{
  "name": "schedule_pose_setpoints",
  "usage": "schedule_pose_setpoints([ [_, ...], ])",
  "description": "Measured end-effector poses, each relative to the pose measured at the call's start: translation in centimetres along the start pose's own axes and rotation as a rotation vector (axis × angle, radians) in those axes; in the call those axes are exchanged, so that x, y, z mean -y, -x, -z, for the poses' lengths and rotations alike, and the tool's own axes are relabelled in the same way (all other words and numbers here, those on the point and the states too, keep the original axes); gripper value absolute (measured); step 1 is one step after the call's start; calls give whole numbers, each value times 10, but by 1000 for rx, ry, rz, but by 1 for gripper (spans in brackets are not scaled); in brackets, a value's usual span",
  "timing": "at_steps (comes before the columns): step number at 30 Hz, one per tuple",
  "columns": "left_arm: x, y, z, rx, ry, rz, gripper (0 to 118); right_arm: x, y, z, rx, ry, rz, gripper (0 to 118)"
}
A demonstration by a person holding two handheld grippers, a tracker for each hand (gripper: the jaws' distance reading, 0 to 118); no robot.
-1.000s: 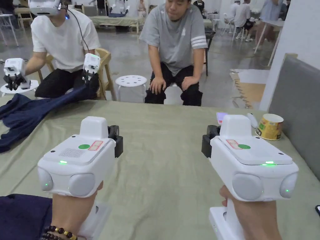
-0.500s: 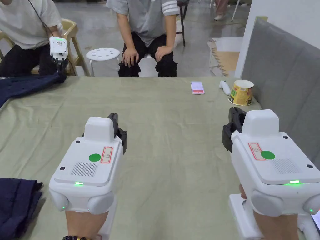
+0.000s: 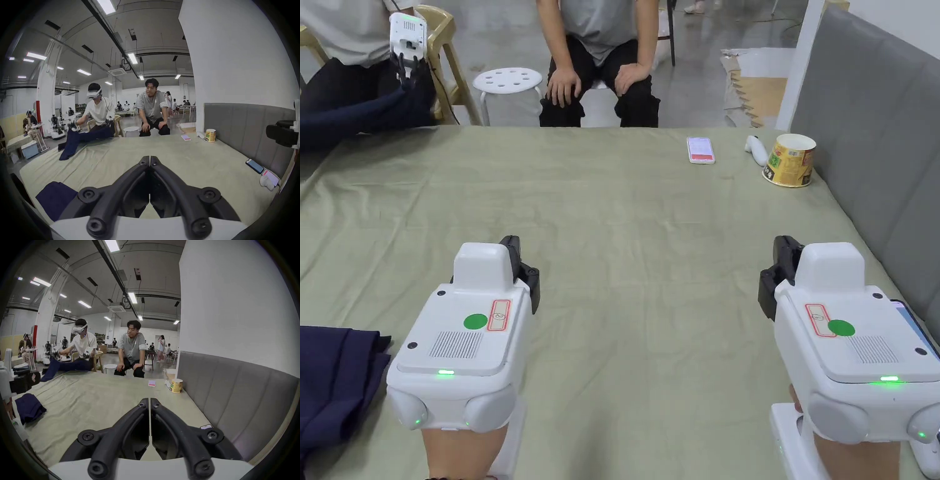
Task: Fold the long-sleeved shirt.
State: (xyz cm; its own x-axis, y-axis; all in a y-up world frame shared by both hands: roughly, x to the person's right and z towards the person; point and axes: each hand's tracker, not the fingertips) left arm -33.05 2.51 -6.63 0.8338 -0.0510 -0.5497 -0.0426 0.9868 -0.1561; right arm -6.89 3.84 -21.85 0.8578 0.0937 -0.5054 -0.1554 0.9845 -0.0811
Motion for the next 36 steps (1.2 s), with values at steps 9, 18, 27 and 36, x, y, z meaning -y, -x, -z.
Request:
schedule_pose_setpoints([
  [9, 2, 1, -4, -2, -6, -22, 5, -2, 1, -3, -8, 10, -17, 1],
  [18, 1, 2, -6, -10, -24, -10, 76, -6, 11, -4, -8, 2, -28, 39],
  [27, 4, 1, -9, -2, -46, -3, 111, -6, 18, -7, 12, -39, -57, 118],
  [36, -1, 3, -11, 2, -75, 7, 111, -6, 13, -4, 27, -25, -30, 118],
])
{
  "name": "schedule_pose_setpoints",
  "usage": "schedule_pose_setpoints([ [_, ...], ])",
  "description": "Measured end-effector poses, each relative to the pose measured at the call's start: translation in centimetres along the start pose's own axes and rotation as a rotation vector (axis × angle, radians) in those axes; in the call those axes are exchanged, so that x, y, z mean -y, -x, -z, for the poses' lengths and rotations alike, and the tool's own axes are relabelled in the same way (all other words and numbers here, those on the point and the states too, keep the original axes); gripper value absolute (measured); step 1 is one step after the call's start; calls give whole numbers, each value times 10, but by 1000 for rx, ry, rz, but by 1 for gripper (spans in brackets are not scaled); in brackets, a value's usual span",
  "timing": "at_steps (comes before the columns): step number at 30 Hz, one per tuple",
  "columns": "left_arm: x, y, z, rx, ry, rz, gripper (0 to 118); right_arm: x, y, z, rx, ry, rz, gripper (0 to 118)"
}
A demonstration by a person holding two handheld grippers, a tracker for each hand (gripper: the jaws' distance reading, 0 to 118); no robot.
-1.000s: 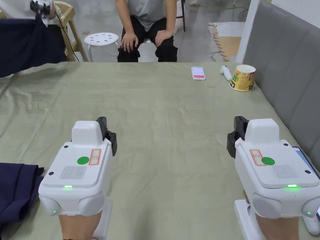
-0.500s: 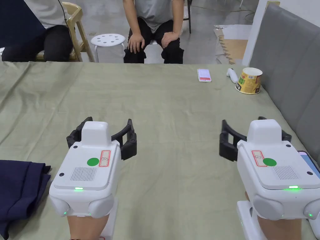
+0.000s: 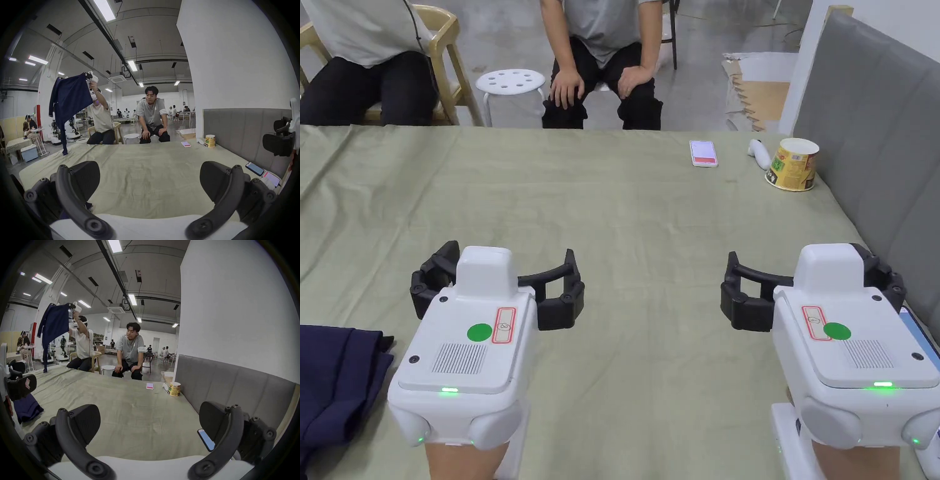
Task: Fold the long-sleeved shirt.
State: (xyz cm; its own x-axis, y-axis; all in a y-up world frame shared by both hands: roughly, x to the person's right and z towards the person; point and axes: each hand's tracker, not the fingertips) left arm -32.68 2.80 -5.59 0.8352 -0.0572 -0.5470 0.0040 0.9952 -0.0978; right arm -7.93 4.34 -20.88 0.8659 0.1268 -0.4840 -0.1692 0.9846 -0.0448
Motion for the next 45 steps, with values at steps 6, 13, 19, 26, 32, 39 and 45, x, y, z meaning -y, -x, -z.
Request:
schedule_pose_setpoints([
  [6, -2, 2, -2, 1, -8, -17, 111, 0, -2, -1, 1, 8, 9, 118],
  [13, -3, 1, -3, 16, -1, -10, 111, -4, -2, -2, 3, 12, 0, 118],
  [19, -6, 0, -3, 24, -7, -11, 111, -3, -1, -2, 7, 13, -4, 118],
  [26, -7, -1, -3, 36, -9, -23, 111, -3, -2, 0, -1, 21, -12, 118],
  [32, -4, -4, 1, 40, -4, -4, 111, -1, -6, 2, -8, 26, 10, 118],
  [39, -4, -4, 1, 34, -4, -11, 111, 1, -7, 3, 2, 30, 21, 118],
  [45, -1, -1, 1, 33, 7, -17, 111, 1, -9, 2, 8, 28, 32, 118],
])
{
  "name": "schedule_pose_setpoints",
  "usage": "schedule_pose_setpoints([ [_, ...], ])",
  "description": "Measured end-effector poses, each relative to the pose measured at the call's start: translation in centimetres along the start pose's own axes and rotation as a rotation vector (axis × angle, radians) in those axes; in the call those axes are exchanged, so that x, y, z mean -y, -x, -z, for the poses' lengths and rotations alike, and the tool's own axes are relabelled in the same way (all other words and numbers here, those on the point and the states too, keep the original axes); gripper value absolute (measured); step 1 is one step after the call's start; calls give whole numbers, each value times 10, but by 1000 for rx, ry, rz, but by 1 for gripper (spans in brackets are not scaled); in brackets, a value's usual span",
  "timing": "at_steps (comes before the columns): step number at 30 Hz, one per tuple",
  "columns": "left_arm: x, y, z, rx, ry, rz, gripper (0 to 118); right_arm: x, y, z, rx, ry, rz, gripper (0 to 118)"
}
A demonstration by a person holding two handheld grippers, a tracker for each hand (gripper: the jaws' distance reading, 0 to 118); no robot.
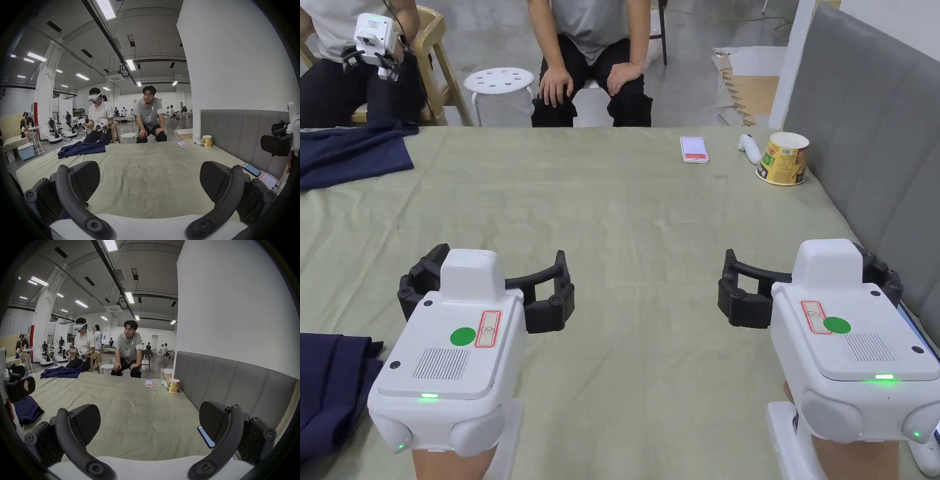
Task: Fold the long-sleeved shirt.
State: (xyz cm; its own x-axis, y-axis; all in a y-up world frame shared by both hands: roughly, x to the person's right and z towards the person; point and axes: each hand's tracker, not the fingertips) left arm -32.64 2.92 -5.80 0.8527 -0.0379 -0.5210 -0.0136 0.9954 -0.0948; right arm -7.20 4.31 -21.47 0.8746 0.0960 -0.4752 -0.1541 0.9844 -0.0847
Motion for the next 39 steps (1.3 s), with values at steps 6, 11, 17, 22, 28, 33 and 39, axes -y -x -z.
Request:
schedule_pose_setpoints([
  [6, 1, 0, 0, -4, 1, -7, 111, 3, 0, 0, 2, 11, -1, 118],
  [11, 1, -1, 0, -6, 4, 6, 111, 1, 3, 1, 0, 4, -7, 118],
  [17, 2, 2, 0, -16, 7, 4, 111, 0, 6, 1, -6, 3, -18, 118],
  [22, 5, 3, 0, -23, 12, 16, 111, 1, 6, 2, -17, 11, 2, 118],
  [28, 3, 3, -1, -20, 7, 9, 111, 1, 8, 2, 2, 6, -12, 118],
  [33, 2, 3, -1, -20, 3, 15, 111, 1, 8, 3, 5, 15, -12, 118],
  [39, 2, 5, -2, -20, 5, 11, 111, 1, 8, 3, 5, 13, -9, 118],
])
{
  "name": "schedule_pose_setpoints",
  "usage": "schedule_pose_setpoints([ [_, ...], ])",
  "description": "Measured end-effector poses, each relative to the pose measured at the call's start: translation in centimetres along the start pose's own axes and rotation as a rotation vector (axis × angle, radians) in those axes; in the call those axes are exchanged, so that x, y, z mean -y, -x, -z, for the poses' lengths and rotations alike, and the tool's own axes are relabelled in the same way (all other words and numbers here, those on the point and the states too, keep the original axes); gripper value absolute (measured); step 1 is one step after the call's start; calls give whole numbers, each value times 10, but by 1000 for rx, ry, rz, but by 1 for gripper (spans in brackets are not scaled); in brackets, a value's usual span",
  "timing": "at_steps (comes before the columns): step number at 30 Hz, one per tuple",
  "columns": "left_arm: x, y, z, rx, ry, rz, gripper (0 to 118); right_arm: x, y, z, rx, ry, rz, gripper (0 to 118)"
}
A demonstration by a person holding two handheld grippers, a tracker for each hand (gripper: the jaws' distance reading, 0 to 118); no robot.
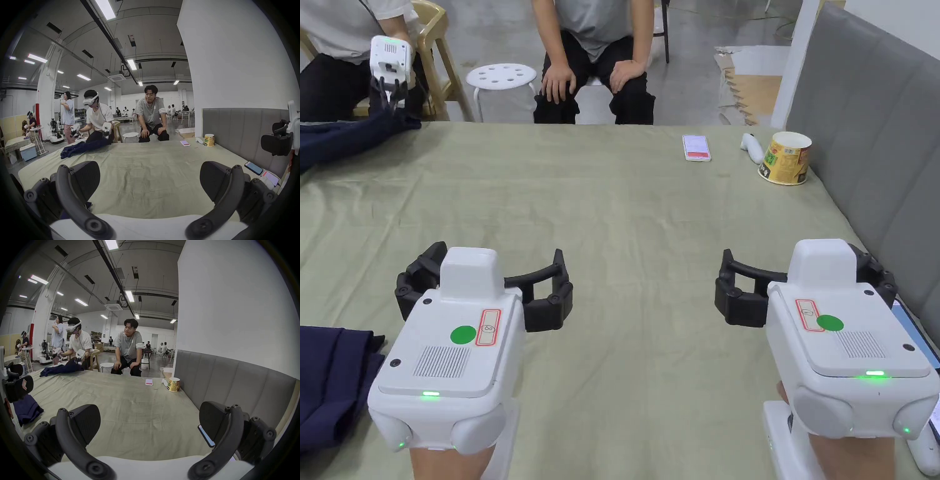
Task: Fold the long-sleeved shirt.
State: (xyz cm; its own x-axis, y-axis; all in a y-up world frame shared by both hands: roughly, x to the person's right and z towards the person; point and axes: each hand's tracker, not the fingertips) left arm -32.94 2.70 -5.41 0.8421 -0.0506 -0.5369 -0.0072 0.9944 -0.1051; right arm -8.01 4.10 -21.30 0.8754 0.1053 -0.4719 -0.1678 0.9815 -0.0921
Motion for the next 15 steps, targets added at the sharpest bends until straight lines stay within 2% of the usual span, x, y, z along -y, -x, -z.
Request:
schedule_pose_setpoints([
  [11, -1, -1, -1, 4, -3, 0, 111, 0, -1, -2, 8, 7, -1, 118],
  [15, -1, -1, -1, 10, 4, 4, 111, 0, -4, -2, 7, 16, 23, 118],
])
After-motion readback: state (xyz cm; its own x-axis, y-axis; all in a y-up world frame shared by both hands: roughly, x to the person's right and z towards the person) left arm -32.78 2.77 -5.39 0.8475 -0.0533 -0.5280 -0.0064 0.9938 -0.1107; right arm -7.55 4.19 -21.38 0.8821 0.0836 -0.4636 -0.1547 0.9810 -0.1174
